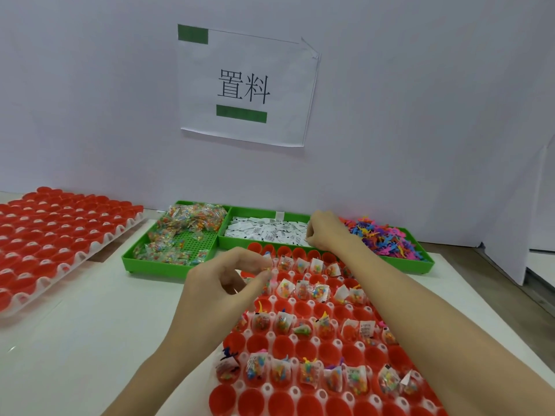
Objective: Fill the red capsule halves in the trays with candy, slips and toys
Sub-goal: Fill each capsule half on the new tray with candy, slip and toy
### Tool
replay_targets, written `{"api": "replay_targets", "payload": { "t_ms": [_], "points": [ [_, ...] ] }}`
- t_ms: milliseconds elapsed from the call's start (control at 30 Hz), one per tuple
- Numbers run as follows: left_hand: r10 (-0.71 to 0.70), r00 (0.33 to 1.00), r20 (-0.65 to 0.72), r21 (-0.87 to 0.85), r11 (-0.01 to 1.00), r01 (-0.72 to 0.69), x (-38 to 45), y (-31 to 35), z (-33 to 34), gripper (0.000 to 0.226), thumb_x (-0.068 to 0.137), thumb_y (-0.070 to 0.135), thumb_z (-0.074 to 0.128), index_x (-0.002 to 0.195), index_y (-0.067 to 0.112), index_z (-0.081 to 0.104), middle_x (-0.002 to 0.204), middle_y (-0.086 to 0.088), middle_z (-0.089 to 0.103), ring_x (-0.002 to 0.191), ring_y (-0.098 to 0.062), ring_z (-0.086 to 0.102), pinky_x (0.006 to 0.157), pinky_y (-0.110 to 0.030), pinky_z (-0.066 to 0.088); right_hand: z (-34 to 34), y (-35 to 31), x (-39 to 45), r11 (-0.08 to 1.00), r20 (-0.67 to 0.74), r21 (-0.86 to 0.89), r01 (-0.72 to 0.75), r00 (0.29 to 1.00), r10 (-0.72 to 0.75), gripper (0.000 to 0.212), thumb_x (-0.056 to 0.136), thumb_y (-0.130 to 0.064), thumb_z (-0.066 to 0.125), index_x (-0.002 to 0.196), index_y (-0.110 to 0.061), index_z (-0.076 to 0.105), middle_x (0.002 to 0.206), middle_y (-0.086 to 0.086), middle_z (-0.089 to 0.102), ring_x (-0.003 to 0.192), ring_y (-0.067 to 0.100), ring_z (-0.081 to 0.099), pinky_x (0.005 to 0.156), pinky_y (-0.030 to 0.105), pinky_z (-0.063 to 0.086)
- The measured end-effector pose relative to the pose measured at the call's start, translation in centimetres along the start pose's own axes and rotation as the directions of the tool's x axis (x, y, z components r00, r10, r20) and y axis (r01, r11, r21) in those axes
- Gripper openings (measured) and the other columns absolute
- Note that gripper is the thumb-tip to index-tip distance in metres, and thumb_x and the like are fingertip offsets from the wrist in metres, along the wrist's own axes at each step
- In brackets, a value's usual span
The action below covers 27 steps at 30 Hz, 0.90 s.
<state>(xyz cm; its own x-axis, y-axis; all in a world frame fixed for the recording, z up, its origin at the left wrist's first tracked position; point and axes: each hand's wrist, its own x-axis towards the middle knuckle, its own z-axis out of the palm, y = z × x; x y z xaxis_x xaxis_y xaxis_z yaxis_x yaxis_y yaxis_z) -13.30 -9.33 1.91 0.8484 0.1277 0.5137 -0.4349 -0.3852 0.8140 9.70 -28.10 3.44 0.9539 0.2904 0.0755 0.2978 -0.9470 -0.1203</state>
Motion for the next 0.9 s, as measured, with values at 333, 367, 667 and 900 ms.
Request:
{"api": "replay_targets", "payload": {
  "t_ms": [333,367,667,900],
  "points": [
    [-0.05,0.998,0.049,-0.074,0.996,0.053,-0.2,0.2,0.2,0.009,0.087,0.02,0.079,0.092,0.028,0.078,0.093,0.005,0.077,0.053,-0.021,0.067,0.054,-0.025,0.054,-0.3,1.4,-1.3,0.969,-0.113,0.249,0.011,0.993,0.018,0.013,0.084,-0.018,0.083,0.085,-0.005,0.08,0.086,0.008,0.076,0.072,0.015,0.067,0.064,0.025,0.054],
    [-0.053,0.997,0.053,-0.083,0.995,0.057,-0.3,0.2,0.2,0.008,0.087,0.021,0.079,0.092,0.028,0.078,0.093,0.004,0.077,0.054,-0.02,0.067,0.054,-0.024,0.053,-0.5,1.7,-1.5,0.96,-0.123,0.278,0.019,0.992,0.016,0.016,0.082,-0.021,0.085,0.085,-0.007,0.08,0.082,0.006,0.075,0.067,0.01,0.063,0.06,0.019,0.048],
    [-0.1,0.993,0.06,-0.178,0.978,0.109,-0.4,0.5,0.1,0.016,0.086,0.011,0.08,0.097,0.023,0.081,0.089,-0.004,0.078,0.081,-0.019,0.076,0.077,-0.031,0.062,-3.2,2.6,-7.7,0.808,-0.167,0.585,0.066,0.985,0.04,0.014,0.095,-0.017,0.071,0.104,-0.009,0.077,0.08,0.001,0.075,0.065,0.011,0.07,0.066,0.02,0.056],
    [-0.101,0.977,0.187,-0.282,0.947,0.152,-1.5,2.2,1.3,0.027,0.084,0.007,0.08,0.102,0.026,0.078,0.089,-0.008,0.079,0.086,-0.022,0.078,0.082,-0.027,0.061,-3.8,1.0,-18.9,0.681,-0.241,0.688,0.251,0.964,-0.112,0.021,0.095,-0.014,0.07,0.099,-0.033,0.08,0.094,-0.02,0.076,0.089,0.0,0.071,0.077,0.011,0.054]
  ]
}}
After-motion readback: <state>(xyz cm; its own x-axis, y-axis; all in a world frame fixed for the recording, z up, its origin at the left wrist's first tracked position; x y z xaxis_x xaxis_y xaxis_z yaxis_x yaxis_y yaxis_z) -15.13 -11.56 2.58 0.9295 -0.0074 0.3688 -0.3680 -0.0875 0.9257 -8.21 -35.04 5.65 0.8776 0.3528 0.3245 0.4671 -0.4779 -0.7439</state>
